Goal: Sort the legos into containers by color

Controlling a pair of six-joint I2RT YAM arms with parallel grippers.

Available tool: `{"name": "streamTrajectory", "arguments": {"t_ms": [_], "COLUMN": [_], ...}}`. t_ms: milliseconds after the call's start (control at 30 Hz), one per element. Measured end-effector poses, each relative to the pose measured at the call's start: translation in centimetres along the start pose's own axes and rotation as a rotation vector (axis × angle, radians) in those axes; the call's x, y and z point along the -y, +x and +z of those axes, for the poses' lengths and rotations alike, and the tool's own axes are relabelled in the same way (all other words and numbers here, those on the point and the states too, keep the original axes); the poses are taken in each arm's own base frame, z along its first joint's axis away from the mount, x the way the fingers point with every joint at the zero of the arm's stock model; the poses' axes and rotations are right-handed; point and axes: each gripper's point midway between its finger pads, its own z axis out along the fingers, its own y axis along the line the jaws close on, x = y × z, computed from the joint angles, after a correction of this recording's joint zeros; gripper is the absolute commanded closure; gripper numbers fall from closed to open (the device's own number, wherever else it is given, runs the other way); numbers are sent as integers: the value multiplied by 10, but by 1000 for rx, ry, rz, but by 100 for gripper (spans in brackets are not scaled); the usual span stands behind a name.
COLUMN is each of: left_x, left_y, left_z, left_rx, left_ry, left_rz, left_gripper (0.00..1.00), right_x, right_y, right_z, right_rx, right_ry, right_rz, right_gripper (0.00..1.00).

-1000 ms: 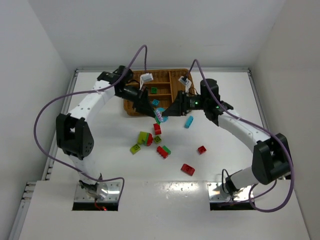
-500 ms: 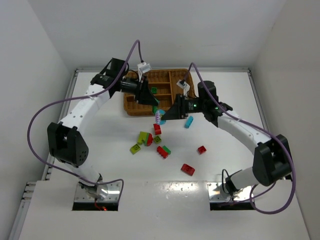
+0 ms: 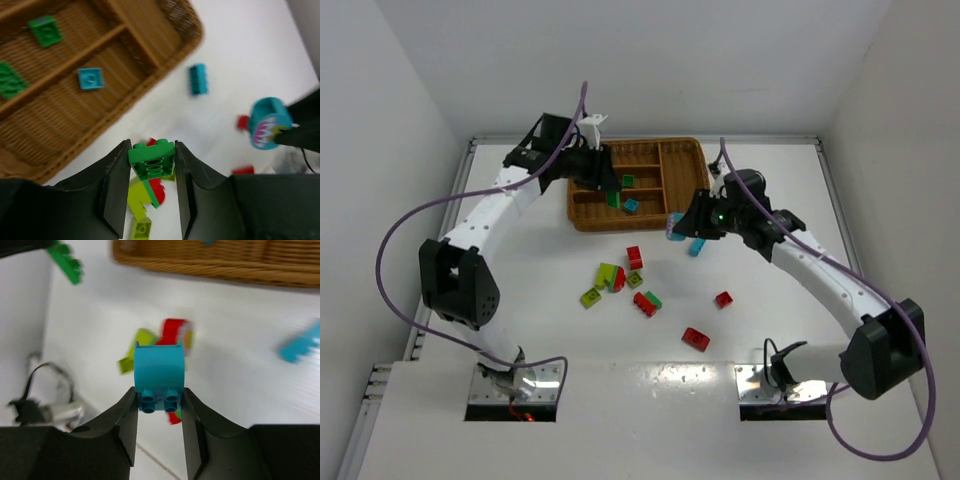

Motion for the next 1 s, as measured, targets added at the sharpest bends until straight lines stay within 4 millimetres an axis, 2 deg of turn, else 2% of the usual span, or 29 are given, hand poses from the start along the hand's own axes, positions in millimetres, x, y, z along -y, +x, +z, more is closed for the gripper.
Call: {"name": "streamTrajectory", "arguments": {"t_ms": [167,233,433,533,633,667,700,733,767,800,867,1000], "left_x": [-55,-81,-148,-169,-181,-185,-188,-190,-192,-192,-192,-190], "left_y": [-10,-14,-15,-14,-19,-21,-24,-26,-27,-26,-26,-25], "left_z": [24,38,82,98,109,113,116,118,120,120,120,117], "left_rx": [49,60,70,69,80,85,94,99,100,96,95,83], "left_ry": [-243,-338,-542,-596,-623,-630,-636,-639,-642,-642,-643,-645], "left_rz": [-124,-162,-231,-245,-245,-247,-247,-247,-249,-248,-253,-253], "left_gripper": [100,100,100,100,100,94,70,55,32,25,19,13], "right_x": [46,55,69,70,68,68,68,67,66,65,61,51], "right_y": [-11,-14,-23,-30,-37,-39,-40,-41,-43,-45,-50,-60], "right_z": [-6,-6,-2,2,8,11,15,19,24,30,45,76], "right_rx": [60,68,80,81,80,77,71,62,53,47,29,15], "right_ry": [274,330,418,434,437,436,435,430,423,418,393,337], "right_rz": [21,22,20,13,-4,-10,-15,-19,-22,-24,-30,-47], "right_gripper": [80,80,80,80,80,80,80,80,80,80,80,80]}}
